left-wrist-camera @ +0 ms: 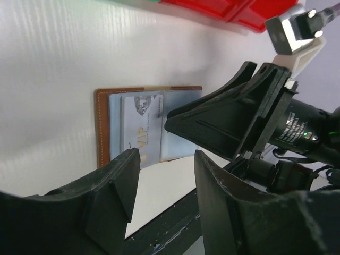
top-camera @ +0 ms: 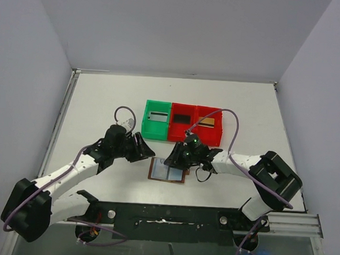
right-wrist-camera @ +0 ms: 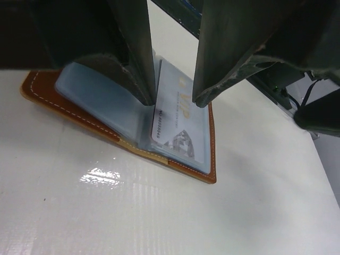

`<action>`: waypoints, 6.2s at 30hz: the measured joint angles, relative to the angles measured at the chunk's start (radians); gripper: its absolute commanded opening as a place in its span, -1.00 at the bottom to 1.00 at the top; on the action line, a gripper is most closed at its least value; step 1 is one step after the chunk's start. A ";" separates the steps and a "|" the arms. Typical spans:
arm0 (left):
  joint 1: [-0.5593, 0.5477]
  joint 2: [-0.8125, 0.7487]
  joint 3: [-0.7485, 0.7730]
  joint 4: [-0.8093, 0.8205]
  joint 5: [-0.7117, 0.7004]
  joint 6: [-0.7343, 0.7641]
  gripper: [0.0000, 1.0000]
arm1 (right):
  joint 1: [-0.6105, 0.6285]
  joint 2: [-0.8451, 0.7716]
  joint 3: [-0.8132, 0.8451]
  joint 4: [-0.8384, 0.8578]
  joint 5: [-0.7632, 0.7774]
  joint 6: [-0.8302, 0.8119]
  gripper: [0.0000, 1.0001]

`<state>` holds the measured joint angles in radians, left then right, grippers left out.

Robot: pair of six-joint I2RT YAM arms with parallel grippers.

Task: Take the credit cards out of the card holder

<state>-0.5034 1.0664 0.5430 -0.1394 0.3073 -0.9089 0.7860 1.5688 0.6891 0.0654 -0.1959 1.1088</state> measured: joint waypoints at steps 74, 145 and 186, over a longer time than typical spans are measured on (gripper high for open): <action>-0.190 0.291 -0.035 0.091 -0.121 0.022 -0.67 | -0.091 0.042 -0.035 0.053 -0.155 -0.031 -1.00; -0.190 0.352 0.024 0.121 -0.169 0.075 -0.80 | -0.107 0.024 -0.081 0.104 -0.156 -0.008 -0.92; -0.220 0.326 0.064 0.155 -0.042 0.065 -0.67 | -0.119 -0.006 -0.128 0.143 -0.148 0.022 -0.78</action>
<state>-0.7238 1.3926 0.6071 0.0154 0.2649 -0.8436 0.6670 1.5627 0.5613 0.2085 -0.3443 1.1309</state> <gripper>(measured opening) 0.222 0.092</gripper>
